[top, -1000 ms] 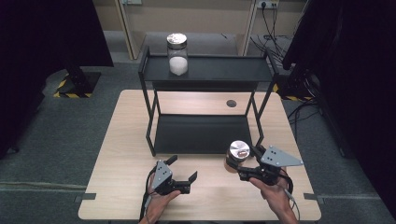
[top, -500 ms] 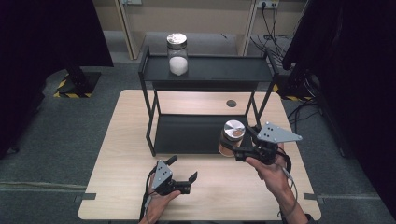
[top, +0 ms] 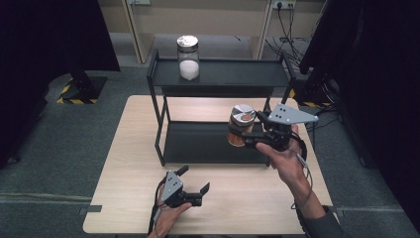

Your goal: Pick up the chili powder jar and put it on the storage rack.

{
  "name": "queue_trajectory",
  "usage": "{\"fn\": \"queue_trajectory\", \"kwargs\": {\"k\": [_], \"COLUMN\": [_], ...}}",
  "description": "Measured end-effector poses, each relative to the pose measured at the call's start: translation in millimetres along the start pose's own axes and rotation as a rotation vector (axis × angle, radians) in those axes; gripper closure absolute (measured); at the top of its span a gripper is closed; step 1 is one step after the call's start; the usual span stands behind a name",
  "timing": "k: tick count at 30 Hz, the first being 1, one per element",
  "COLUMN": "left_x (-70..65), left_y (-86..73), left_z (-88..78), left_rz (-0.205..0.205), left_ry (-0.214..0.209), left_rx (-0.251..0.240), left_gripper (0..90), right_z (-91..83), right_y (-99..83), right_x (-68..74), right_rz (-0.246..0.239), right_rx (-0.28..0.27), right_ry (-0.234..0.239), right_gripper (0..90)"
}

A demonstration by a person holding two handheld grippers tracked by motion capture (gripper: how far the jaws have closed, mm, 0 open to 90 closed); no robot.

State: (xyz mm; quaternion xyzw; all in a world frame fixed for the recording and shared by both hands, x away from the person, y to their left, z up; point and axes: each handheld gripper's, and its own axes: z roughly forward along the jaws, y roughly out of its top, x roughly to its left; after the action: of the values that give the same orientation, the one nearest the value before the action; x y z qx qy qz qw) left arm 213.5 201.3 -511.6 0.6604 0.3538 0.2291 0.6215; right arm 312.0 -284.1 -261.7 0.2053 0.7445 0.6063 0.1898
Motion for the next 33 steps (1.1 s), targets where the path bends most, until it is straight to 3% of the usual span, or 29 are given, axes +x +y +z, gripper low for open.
{"fn": "queue_trajectory", "kwargs": {"k": [9,16,25,33], "left_x": [0.5,0.1,-0.1,0.3], "left_y": [-0.1,0.0,-0.2,-0.2], "left_z": [-0.1,0.1,0.2,0.0], "left_rz": [-0.005,-0.004,-0.001,-0.001], "left_ry": [0.002,-0.001,-0.005,-0.006], "left_rx": [0.001,0.003,0.002,0.001], "left_gripper": [1.1,1.1,1.1,1.1], "right_z": [15.6,31.7,50.0,65.8], "right_y": [37.8,60.9,86.8,101.8], "right_x": [-7.6,-15.9,-25.6,-32.0], "right_rz": [-0.010,0.009,0.022,0.026], "right_rx": [0.003,0.011,0.023,0.043], "right_ry": [-0.012,-0.013,-0.042,-0.098], "right_gripper": [32.4,32.4,32.4,32.4]}}
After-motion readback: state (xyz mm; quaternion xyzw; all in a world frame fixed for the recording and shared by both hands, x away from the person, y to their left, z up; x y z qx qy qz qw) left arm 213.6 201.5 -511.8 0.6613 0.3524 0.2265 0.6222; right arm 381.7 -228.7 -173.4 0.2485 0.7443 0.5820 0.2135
